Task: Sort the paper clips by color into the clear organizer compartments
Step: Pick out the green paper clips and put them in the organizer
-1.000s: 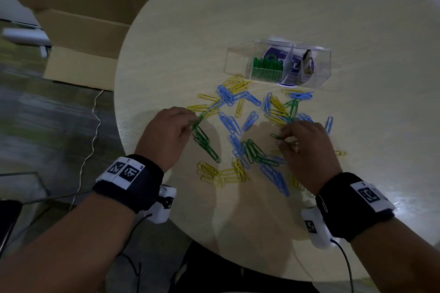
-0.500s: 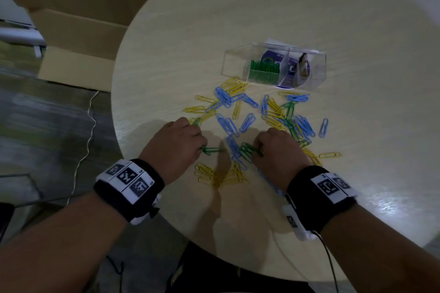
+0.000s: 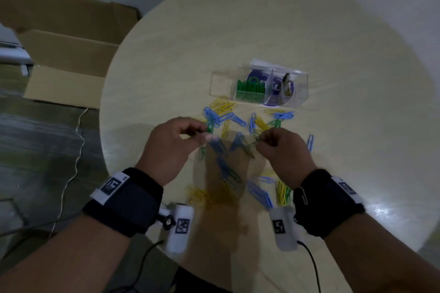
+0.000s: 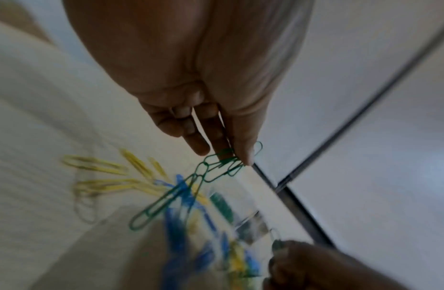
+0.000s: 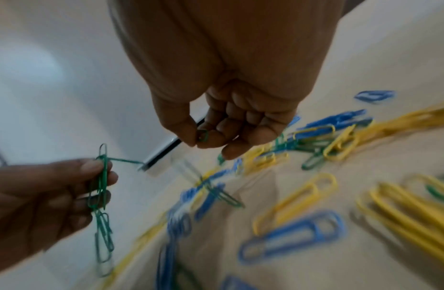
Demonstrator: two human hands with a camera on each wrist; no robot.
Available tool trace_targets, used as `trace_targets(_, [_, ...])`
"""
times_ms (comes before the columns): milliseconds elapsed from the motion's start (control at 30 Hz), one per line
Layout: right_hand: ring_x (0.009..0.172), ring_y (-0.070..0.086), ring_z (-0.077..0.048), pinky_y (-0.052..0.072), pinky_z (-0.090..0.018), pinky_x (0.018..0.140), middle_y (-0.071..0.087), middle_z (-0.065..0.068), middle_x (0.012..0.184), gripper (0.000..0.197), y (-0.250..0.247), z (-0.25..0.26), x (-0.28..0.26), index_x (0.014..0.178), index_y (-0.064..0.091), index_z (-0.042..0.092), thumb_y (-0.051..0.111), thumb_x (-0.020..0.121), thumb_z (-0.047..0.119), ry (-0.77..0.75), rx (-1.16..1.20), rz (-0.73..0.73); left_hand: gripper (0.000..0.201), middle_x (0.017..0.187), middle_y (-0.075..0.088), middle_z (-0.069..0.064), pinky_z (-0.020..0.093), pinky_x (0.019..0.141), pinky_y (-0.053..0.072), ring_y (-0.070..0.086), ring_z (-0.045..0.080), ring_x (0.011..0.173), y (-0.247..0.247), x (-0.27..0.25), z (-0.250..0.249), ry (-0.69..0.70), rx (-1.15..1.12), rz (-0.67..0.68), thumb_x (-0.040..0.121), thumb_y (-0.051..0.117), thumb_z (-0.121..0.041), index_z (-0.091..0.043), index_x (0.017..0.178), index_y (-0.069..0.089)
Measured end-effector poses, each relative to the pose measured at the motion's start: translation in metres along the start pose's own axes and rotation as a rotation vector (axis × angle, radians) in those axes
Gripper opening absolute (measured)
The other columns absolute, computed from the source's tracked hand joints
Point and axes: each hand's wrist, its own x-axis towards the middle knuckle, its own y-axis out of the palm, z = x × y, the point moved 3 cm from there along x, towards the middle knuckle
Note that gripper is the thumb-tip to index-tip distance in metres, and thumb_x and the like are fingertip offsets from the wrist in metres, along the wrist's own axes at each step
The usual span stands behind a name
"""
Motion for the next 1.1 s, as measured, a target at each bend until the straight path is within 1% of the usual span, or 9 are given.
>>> trace_targets(167, [0.054,0.049,-0.013,0.043,-0.039,0.057,0.061,-0.002,0.060,0.010,-0.042,0.011,0.017,0.071,0.063,0.013,0.068,0.079,0.017,0.007,0.203,-0.095,0.007,0.072,0.067,-0.004,0.008,0.057,0.041,0.057,-0.006,0.061,0.024,0.050,-0.056,-0.009,-0.275,-0.041,0.081,0.074,-0.009,-0.009,0.086,0.070])
trace_targets(333, [0.072,0.063,-0.032,0.052,-0.048,0.066,0.069,-0.009,0.071,0.009,-0.074,0.018,0.035,0.075,0.066,0.016,0.069,0.081,0.023,-0.047,0.219,-0.180,0.009,0.078,0.070,-0.008,0.013,0.067,0.047,0.063,0.001,0.071,0.044,0.103,-0.084,0.087,-0.255,-0.089,0.080,0.077,-0.017,-0.024,0.081,0.071])
trace_targets(467, [0.065,0.067,-0.024,0.053,-0.043,0.061,0.070,-0.007,0.066,0.008,-0.083,0.021,0.055,0.076,0.066,0.017,0.071,0.080,0.022,-0.049,0.214,-0.235,0.008,0.079,0.071,-0.011,0.018,0.070,0.048,0.063,0.000,0.072,0.064,0.127,-0.073,0.093,-0.110,-0.064,0.079,0.077,-0.020,-0.025,0.082,0.072])
trace_targets(533, [0.065,0.068,-0.020,0.055,-0.041,0.063,0.070,-0.001,0.064,0.006,-0.083,0.023,0.068,0.075,0.066,0.020,0.071,0.078,0.023,-0.058,0.192,-0.262,0.012,0.089,0.073,-0.009,0.020,0.080,0.050,0.064,0.002,0.082,0.069,0.131,-0.062,0.092,0.100,-0.014,0.081,0.076,-0.023,-0.021,0.093,0.075])
trace_targets(633, [0.061,0.063,-0.012,0.052,-0.027,0.062,0.070,0.003,0.070,0.004,-0.078,0.032,0.089,0.079,0.068,0.022,0.072,0.077,0.023,-0.094,0.133,-0.273,0.018,0.097,0.071,-0.006,0.020,0.084,0.039,0.059,0.015,0.096,0.063,0.126,-0.051,0.204,0.413,-0.031,0.083,0.073,-0.029,-0.023,0.099,0.074])
trace_targets(733, [0.064,0.058,-0.004,0.045,-0.011,0.063,0.067,0.005,0.074,0.008,-0.066,0.047,0.105,0.088,0.071,0.019,0.070,0.081,0.023,-0.145,-0.008,-0.232,0.009,0.090,0.066,-0.009,0.024,0.079,0.035,0.052,0.016,0.091,0.048,0.110,-0.047,0.266,0.437,-0.086,0.085,0.070,-0.028,-0.027,0.094,0.071])
trace_targets(900, [0.098,0.065,-0.018,0.049,-0.029,0.089,0.072,-0.001,0.106,0.025,-0.050,0.054,0.110,0.108,0.072,0.018,0.063,0.087,0.029,-0.183,-0.225,-0.123,0.008,0.090,0.063,-0.009,0.025,0.079,0.036,0.049,0.017,0.090,0.028,0.071,-0.016,0.269,0.504,-0.038,0.089,0.064,-0.022,-0.027,0.093,0.069])
trace_targets(1000, [0.088,0.065,-0.010,0.050,-0.024,0.081,0.072,0.008,0.100,0.018,-0.058,0.045,0.089,0.100,0.073,0.024,0.061,0.087,0.029,-0.198,-0.178,-0.234,0.019,0.095,0.065,-0.003,0.040,0.079,0.046,0.052,0.023,0.091,0.031,0.041,0.007,0.343,0.648,0.144,0.089,0.056,-0.022,-0.025,0.100,0.070])
trace_targets(1100, [0.089,0.064,-0.019,0.049,-0.030,0.081,0.071,0.001,0.099,0.017,-0.043,0.021,0.053,0.101,0.071,0.024,0.063,0.086,0.022,-0.283,-0.284,-0.165,0.026,0.109,0.065,-0.005,0.039,0.081,0.049,0.054,0.022,0.097,0.035,0.008,0.023,0.420,0.727,0.283,0.087,0.056,-0.019,-0.024,0.110,0.067])
